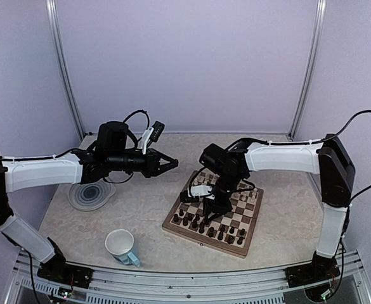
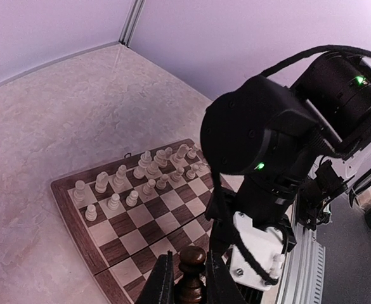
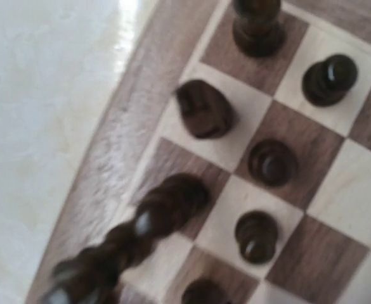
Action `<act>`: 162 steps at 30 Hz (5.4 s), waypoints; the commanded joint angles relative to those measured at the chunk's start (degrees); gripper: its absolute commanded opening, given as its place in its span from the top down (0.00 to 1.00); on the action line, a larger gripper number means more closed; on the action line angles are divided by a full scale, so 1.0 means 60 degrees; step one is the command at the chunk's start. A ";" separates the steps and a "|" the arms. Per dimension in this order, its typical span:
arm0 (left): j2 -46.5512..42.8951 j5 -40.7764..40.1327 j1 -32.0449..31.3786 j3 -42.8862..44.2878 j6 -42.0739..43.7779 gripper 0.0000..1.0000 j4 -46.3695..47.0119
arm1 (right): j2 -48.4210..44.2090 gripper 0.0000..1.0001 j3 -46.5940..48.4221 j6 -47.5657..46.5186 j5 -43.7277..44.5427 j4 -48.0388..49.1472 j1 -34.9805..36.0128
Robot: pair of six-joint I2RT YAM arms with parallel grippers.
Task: Set up the chess pieces on the board
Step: Place the pawn at e7, then pass from the left arm to the right, then place the pawn at d7.
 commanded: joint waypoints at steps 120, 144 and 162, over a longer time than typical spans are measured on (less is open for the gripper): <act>-0.1438 0.0144 0.1567 -0.0248 -0.0749 0.48 0.0872 | -0.0711 0.95 -0.0290 -0.1794 0.3305 -0.1224 0.1216; -0.1115 0.0458 0.1567 -0.0220 -0.0911 0.49 0.0943 | -0.0326 0.88 -0.0252 -0.1724 0.3354 -0.0702 0.1246; -0.1000 0.0551 0.1567 -0.0190 -0.0910 0.48 0.0918 | -0.0416 0.78 -0.0079 -0.1757 0.2835 -0.1067 0.1246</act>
